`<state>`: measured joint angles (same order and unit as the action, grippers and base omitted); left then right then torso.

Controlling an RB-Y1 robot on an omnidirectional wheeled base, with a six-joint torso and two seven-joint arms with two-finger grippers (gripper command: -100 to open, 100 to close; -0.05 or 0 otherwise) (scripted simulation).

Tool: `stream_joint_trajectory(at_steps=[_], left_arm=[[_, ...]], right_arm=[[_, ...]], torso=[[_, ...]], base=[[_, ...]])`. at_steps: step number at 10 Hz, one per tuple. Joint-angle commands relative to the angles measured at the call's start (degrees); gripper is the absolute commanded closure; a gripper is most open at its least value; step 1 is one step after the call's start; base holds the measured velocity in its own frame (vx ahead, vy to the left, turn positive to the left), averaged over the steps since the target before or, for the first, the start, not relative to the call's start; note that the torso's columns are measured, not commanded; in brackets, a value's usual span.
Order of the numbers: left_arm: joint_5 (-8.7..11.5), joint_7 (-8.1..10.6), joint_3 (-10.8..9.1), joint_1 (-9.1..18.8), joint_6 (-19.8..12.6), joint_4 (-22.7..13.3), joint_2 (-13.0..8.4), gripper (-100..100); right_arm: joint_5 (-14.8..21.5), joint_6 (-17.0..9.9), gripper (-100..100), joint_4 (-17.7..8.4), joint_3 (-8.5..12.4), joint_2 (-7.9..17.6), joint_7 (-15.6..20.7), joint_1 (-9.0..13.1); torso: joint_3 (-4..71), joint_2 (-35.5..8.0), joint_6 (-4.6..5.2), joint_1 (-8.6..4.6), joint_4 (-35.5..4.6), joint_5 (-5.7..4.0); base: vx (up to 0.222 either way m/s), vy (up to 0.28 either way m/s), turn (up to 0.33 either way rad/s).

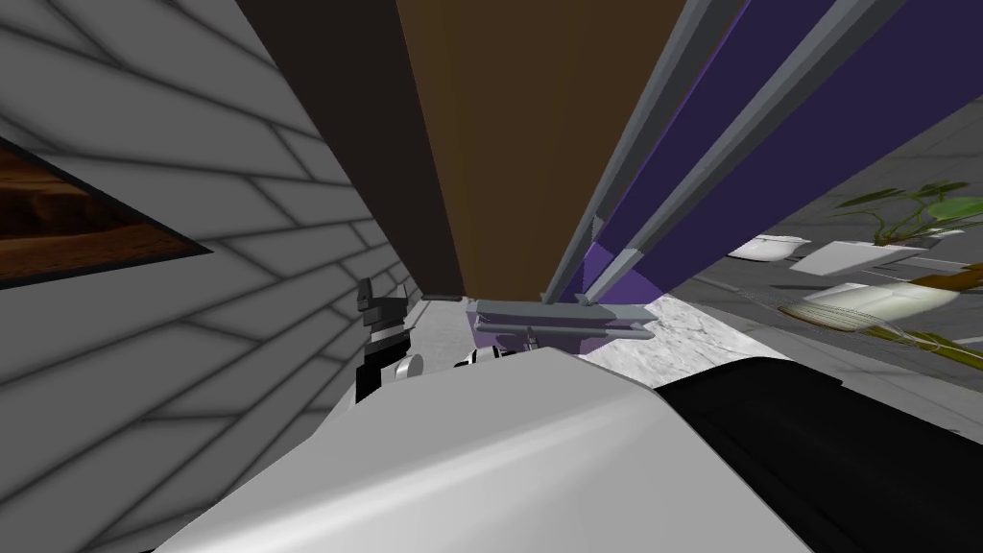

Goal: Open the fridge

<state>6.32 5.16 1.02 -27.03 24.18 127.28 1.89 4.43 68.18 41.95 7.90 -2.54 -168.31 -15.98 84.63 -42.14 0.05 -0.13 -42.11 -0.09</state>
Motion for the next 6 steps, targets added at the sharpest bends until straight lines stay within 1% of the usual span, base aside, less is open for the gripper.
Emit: stream_joint_trajectory(at_steps=[1, 2, 3, 4, 5, 6], left_arm=[[0.0, 0.0, 0.0, 0.0, 0.0, 0.0, 0.0, 0], [0.0, 0.0, 0.0, 0.0, 0.0, 0.0, 0.0, 0], [0.0, 0.0, 0.0, -0.01, 0.0, 0.0, 0.0, 0], [0.0, 0.0, 0.0, 0.01, 0.0, 0.0, -0.01, 0], [0.0, 0.0, 0.0, 0.0, 0.0, 0.0, -0.01, 0], [0.0, 0.0, 0.0, 0.01, 0.0, 0.0, -0.01, 0]], right_arm=[[-0.03, -2.81, 100, 1.93, -0.3, -0.14, 0.1, -0.92], [-0.06, -1.7, 100, 1.55, -0.22, -0.08, 0.0, -0.54], [-2.92, -1.68, 100, 0.05, 1.26, -0.04, 1.74, 1.22], [-3.1, -1.68, 100, 0.05, 1.26, -0.04, 1.74, 1.22], [-5.51, -1.47, 100, -1.56, 2.77, 0.03, 3.46, 3.07], [-6.15, -1.47, 100, -1.56, 2.77, 0.03, 3.46, 3.07]], torso=[[-0.02, 0.02, -0.01, 0.01, 0.03, -0.04], [0.02, 0.09, -0.04, -0.01, 0.04, -0.05], [0.13, 0.25, -0.06, -0.04, -0.02, 0.0], [0.01, 0.02, -0.08, -0.14, -0.09, 0.03], [-0.1, -0.12, 0.01, -0.12, -0.09, 0.01], [-0.22, -0.35, 0.1, -0.16, -0.11, 0.04]], base=[[-0.119, 0.032, -0.011], [-0.057, 0.014, -0.006], [-0.109, -0.025, 0.308], [-0.124, -0.041, 0.321], [-0.183, -0.044, 0.38], [-0.159, -0.021, 0.275]])
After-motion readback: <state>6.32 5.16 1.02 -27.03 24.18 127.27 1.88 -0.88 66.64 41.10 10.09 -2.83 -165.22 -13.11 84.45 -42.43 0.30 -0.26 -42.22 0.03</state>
